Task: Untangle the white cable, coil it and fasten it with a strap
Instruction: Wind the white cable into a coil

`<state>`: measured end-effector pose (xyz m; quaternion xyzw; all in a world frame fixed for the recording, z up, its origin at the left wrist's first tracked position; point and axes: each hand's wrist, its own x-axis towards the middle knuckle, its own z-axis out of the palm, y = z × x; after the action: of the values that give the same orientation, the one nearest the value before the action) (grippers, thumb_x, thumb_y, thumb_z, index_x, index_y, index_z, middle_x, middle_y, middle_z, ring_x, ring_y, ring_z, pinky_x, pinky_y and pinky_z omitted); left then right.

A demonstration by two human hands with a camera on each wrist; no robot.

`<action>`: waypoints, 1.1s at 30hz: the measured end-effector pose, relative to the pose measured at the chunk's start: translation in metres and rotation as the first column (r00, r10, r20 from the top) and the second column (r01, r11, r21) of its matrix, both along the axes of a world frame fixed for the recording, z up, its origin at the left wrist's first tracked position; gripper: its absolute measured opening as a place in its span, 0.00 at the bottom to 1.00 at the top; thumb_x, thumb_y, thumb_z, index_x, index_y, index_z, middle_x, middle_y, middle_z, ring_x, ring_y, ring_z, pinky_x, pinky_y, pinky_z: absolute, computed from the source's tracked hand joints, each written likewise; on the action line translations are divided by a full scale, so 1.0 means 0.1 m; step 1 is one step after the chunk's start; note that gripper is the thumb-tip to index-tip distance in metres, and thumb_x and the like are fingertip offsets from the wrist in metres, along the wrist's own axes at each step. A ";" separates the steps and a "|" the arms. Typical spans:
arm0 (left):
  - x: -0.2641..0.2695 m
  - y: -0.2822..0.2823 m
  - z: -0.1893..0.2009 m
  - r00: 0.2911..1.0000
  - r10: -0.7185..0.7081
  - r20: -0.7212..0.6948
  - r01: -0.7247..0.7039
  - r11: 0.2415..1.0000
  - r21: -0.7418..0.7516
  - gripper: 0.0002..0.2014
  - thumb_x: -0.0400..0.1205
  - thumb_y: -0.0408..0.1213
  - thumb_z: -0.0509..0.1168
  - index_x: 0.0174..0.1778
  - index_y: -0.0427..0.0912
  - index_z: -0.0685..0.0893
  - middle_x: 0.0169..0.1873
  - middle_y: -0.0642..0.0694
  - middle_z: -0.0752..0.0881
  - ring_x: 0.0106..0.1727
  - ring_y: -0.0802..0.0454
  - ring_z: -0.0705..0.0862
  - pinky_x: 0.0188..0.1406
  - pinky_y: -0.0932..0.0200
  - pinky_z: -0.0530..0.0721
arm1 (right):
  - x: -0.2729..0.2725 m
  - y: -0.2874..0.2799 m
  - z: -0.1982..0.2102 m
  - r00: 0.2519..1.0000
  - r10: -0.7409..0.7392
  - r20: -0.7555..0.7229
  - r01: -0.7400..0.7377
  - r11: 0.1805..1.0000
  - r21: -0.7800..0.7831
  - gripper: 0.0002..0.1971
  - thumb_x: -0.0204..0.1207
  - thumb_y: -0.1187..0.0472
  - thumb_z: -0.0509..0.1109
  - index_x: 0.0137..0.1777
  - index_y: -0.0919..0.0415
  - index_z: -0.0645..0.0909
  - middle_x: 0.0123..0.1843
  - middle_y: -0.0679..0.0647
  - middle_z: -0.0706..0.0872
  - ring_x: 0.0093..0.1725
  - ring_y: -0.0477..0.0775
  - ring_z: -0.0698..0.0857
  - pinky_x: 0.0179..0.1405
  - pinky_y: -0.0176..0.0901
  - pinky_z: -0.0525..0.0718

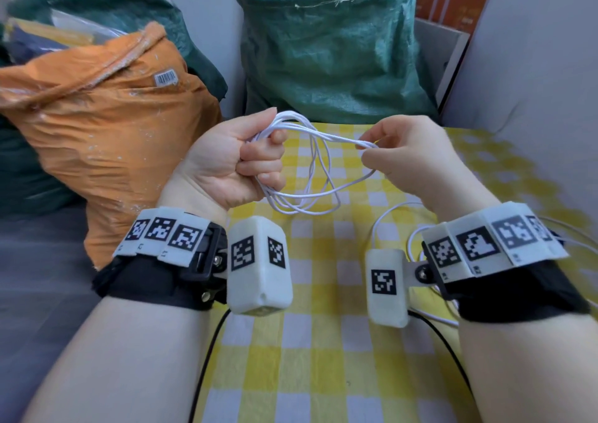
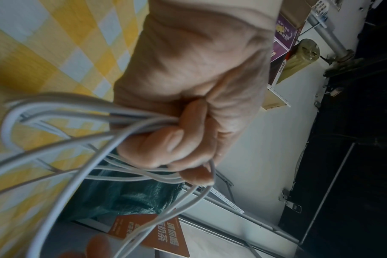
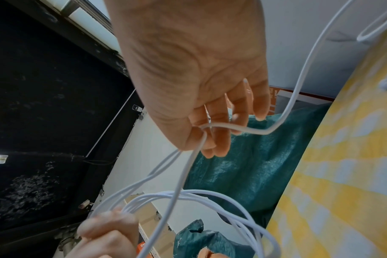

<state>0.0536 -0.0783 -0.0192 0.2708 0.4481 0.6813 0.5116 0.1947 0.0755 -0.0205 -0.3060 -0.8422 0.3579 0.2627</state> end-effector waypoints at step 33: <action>-0.03 -0.04 0.01 0.797 -0.354 0.489 0.230 0.927 0.296 0.16 0.86 0.47 0.51 0.32 0.46 0.66 0.18 0.57 0.58 0.18 0.61 0.55 0.21 0.65 0.55 | -0.02 -0.08 -0.05 0.941 0.335 -0.052 -0.332 0.881 -0.338 0.17 0.74 0.71 0.63 0.57 0.54 0.84 0.54 0.60 0.87 0.48 0.51 0.81 0.48 0.44 0.75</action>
<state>0.0506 -0.0818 -0.0179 0.1921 0.1614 0.6871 0.6819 0.1928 0.0672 -0.0256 -0.1989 -0.8081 0.5372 0.1369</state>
